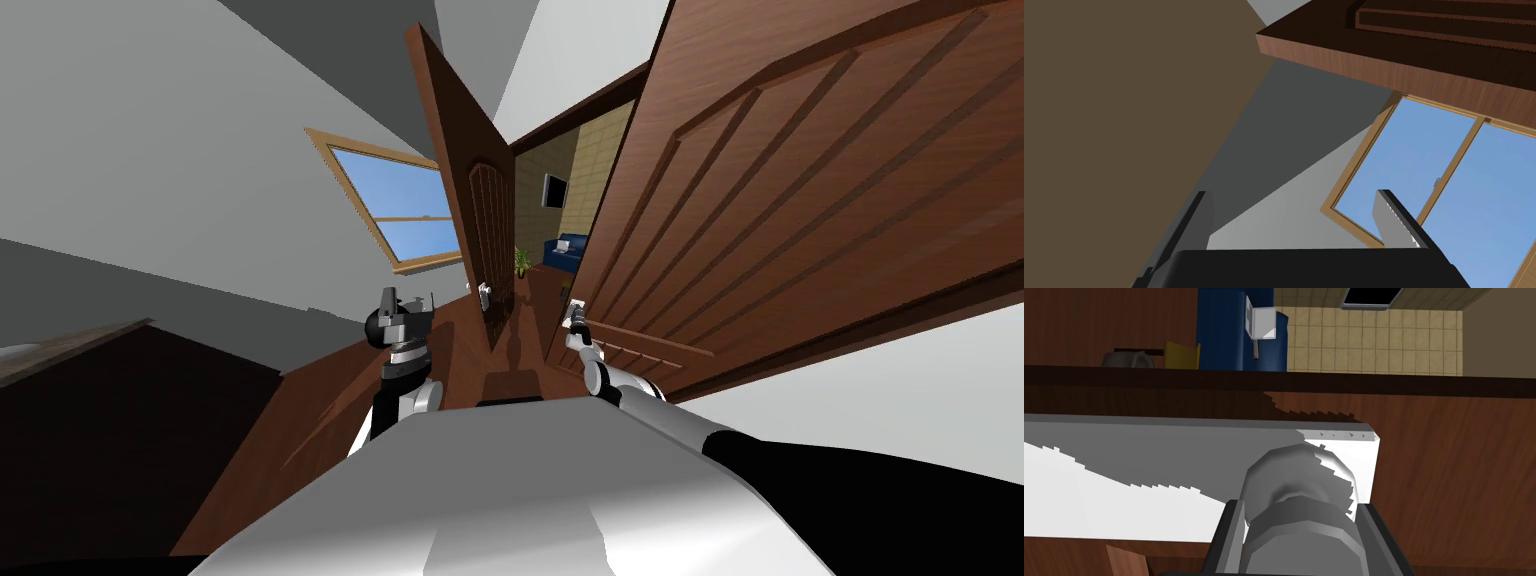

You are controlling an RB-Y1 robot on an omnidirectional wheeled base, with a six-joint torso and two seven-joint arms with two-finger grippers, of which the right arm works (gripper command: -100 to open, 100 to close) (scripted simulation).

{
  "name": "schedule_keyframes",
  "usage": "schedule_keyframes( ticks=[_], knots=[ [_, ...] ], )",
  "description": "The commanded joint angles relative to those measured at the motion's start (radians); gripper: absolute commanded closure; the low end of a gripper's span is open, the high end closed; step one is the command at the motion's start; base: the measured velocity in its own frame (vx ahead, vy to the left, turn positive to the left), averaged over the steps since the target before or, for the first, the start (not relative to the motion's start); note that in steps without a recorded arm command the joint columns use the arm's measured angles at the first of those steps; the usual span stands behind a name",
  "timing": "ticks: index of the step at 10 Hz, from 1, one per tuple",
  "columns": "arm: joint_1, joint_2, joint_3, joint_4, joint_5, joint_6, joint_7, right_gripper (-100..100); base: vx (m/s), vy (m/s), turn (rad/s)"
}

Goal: Pull the door open

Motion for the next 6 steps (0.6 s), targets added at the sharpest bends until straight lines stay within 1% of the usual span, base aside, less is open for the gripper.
schedule_keyframes(
  ticks=[1, 2, 6],
  knots=[
    [0.0, -0.001, 0.014, 0.0, 0.004, 0.0, -0.011, 100, -0.166, -0.01, 0.073],
    [0.0, -0.001, 0.019, 0.0, 0.006, 0.0, -0.015, 100, -0.211, -0.026, 0.087],
    [-0.001, -0.004, 0.074, 0.0, 0.022, 0.001, -0.06, 100, -0.226, -0.05, 0.106]
  ],
)
